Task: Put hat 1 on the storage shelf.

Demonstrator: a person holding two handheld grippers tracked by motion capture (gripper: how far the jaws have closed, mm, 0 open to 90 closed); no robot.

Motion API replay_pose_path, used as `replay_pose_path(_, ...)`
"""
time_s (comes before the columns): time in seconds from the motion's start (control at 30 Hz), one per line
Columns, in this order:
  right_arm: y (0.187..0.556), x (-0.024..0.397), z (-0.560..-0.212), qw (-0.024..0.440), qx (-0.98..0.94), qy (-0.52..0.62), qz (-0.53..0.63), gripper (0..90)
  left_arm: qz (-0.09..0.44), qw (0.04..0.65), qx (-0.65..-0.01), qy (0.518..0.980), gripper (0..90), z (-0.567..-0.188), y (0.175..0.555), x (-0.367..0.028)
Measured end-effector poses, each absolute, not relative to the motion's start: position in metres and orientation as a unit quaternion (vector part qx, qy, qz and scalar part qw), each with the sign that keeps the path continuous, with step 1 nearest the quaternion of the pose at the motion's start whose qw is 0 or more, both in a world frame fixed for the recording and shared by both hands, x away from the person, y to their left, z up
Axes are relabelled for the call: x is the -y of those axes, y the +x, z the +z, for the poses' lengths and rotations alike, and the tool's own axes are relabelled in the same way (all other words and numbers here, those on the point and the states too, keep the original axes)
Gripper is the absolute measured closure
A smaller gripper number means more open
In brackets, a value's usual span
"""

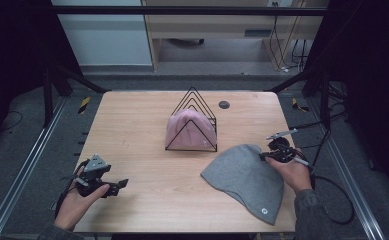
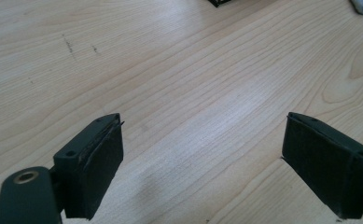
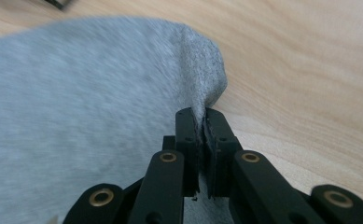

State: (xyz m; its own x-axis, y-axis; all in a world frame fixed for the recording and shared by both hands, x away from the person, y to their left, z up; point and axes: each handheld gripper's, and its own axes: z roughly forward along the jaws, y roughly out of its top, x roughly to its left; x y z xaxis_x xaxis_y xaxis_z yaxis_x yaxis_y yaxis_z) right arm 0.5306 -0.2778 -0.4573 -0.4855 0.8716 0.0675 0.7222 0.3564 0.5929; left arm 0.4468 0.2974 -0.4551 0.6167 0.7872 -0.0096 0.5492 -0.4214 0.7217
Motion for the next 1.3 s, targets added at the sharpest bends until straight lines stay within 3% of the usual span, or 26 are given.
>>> replay_pose_path(0.23, 0.504, 0.270, -0.422, 0.155, -0.814, 0.448, 0.337, 85.9, 0.164, 0.354, -0.398, 0.830, 10.3, -0.457, 0.448, -0.296)
replay_pose_path(0.63, 0.455, 0.248, -0.332, 0.205, -0.813, 0.338, 0.427, 86.0, 0.150, 0.346, -0.394, 0.838, 9.2, -0.463, 0.452, -0.294)
replay_pose_path(1.03, 0.447, 0.233, -0.278, 0.239, -0.806, 0.294, 0.455, 86.0, 0.147, 0.347, -0.390, 0.840, 9.4, -0.463, 0.452, -0.295)
replay_pose_path(1.3, 0.448, 0.214, -0.263, 0.244, -0.808, 0.274, 0.460, 86.1, 0.150, 0.343, -0.381, 0.845, 9.4, -0.462, 0.451, -0.292)
